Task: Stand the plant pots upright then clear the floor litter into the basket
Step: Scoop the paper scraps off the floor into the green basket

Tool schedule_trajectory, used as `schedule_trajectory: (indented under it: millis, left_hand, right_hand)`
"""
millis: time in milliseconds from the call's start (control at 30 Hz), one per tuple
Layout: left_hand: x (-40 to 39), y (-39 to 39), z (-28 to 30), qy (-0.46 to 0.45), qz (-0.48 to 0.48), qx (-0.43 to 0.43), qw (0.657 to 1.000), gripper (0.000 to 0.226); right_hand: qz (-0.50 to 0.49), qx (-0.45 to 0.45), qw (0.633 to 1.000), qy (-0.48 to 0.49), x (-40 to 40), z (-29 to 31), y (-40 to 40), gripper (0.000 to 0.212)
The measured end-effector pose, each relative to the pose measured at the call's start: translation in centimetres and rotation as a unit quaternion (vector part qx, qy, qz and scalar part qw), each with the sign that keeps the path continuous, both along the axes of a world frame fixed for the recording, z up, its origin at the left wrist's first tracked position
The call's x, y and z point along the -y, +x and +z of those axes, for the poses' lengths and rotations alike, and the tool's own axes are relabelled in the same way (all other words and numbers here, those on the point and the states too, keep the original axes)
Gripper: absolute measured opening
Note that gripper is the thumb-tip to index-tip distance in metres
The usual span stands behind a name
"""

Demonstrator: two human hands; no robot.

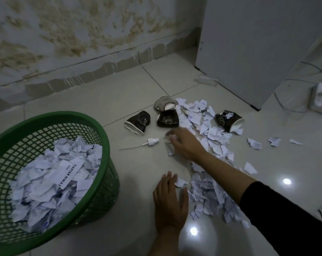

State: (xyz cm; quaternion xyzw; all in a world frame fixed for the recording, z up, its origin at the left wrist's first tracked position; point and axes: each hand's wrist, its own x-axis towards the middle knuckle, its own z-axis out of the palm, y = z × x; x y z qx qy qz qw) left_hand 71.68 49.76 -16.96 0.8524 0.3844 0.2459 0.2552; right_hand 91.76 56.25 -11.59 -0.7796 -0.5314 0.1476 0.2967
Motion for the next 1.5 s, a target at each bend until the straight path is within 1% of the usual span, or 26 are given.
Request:
schedule_trajectory:
  millis: [33,67,100,200,267,300,367,400,433,467,567,633,667,733,800,833,867,933,1033,1067,1133,1200,1267,1333,1400,1500]
  left_hand:
    - [0.0,0.1,-0.1,0.002,0.001,0.004,1.000,0.049]
    - [0.0,0.0,-0.2,0.003,0.001,0.006,1.000,0.048]
    - [0.0,0.0,-0.2,0.003,0.002,0.007,1.000,0.049]
    - [-0.1,0.0,0.1,-0.012,0.003,0.014,1.000,0.057]
    - [-0.2,0.1,0.3,-0.020,0.003,0.013,1.000,0.062]
    - [-0.2,0.1,0.4,-0.021,0.003,0.011,1.000,0.063]
    - [-0.2,0.1,0.5,-0.025,0.008,0.010,1.000,0.063]
    - [-0.2,0.2,0.6,-0.029,0.011,0.009,0.999,0.064]
    - [-0.1,0.3,0.8,-0.036,0.015,0.010,0.999,0.065]
    - [-0.1,0.4,1.0,-0.044,0.020,0.012,0.999,0.068]
    - [0.1,0.7,1.3,-0.055,0.038,0.010,0.998,0.078]
    - [0.5,0.8,1.2,-0.046,0.028,-0.002,0.999,0.081]
    - [0.7,1.0,1.1,-0.046,0.021,-0.007,0.999,0.081]
    - [1.6,1.5,1.2,-0.062,0.011,-0.004,0.998,0.081]
    - [2.5,2.1,1.6,-0.086,0.004,0.012,0.996,0.080]
    - [2.8,2.4,1.7,-0.095,-0.006,0.018,0.995,0.080]
    - [3.0,2.7,1.8,-0.100,-0.023,0.020,0.995,0.080]
    - [3.6,3.1,1.6,-0.099,-0.057,0.013,0.993,0.080]
    - [4.1,3.8,1.5,-0.104,-0.060,0.009,0.993,0.083]
    - [4.3,4.1,1.5,-0.109,-0.058,0.012,0.992,0.083]
    - [4.5,4.8,1.6,-0.115,-0.060,0.023,0.991,0.082]
    - [4.8,5.2,1.6,-0.121,-0.053,0.037,0.991,0.080]
    - [4.9,5.7,1.6,-0.124,-0.038,0.049,0.990,0.079]
    - [5.0,6.0,1.6,-0.111,-0.037,0.050,0.992,0.080]
    - [5.1,6.4,1.7,-0.113,-0.039,0.058,0.991,0.081]
    - [5.0,6.8,1.8,-0.146,-0.029,0.075,0.986,0.078]
  right_hand:
    - [0.053,0.029,0.997,-0.041,1.1,-0.8,0.1,0.040]
    - [0.076,0.059,0.994,-0.056,2.1,-1.3,0.2,0.042]
    - [0.068,0.078,0.993,-0.051,3.1,-1.3,0.4,0.044]
    - [-0.030,0.060,0.997,0.031,5.7,-0.2,1.7,0.048]
    - [-0.098,0.085,0.988,0.089,6.4,0.2,3.7,0.043]
    - [-0.129,0.102,0.984,0.076,6.6,0.2,4.9,0.040]
    - [-0.160,0.090,0.982,-0.037,7.1,-0.6,6.5,0.045]
    - [-0.155,0.065,0.982,-0.089,7.6,-1.2,6.8,0.051]
    - [-0.143,0.042,0.982,-0.115,8.2,-1.9,6.9,0.056]
    - [-0.129,0.027,0.985,-0.115,9.0,-2.5,6.6,0.058]
    - [-0.104,0.000,0.992,-0.069,11.5,-3.0,4.1,0.050]
    - [-0.087,-0.005,0.995,-0.045,13.3,-2.5,2.2,0.044]
    - [-0.089,-0.002,0.996,-0.017,14.2,-2.2,1.5,0.043]
    - [-0.131,0.005,0.989,0.064,16.5,-1.3,0.6,0.039]
    - [-0.197,0.027,0.970,0.137,19.0,-0.6,0.4,0.036]
    - [-0.232,0.034,0.960,0.154,20.0,-0.5,0.6,0.035]
    - [-0.266,0.037,0.951,0.151,21.0,-0.7,1.0,0.035]
    - [-0.302,0.014,0.949,0.088,22.5,-1.8,1.7,0.042]
    - [-0.232,0.004,0.972,-0.039,23.1,-4.1,1.9,0.043]
    - [-0.212,0.010,0.975,-0.066,22.9,-4.5,1.6,0.043]
    - [-0.191,0.013,0.979,-0.073,22.1,-4.5,0.3,0.045]
    - [-0.181,-0.012,0.983,-0.025,21.5,-4.3,-1.4,0.051]
    - [-0.190,-0.071,0.978,0.056,21.0,-4.3,-2.9,0.042]
    - [-0.211,-0.133,0.960,0.131,20.6,-4.0,-4.2,0.033]
    - [-0.202,-0.175,0.950,0.159,20.0,-3.4,-5.3,0.039]
    - [-0.174,-0.195,0.950,0.171,19.5,-3.1,-6.1,0.045]
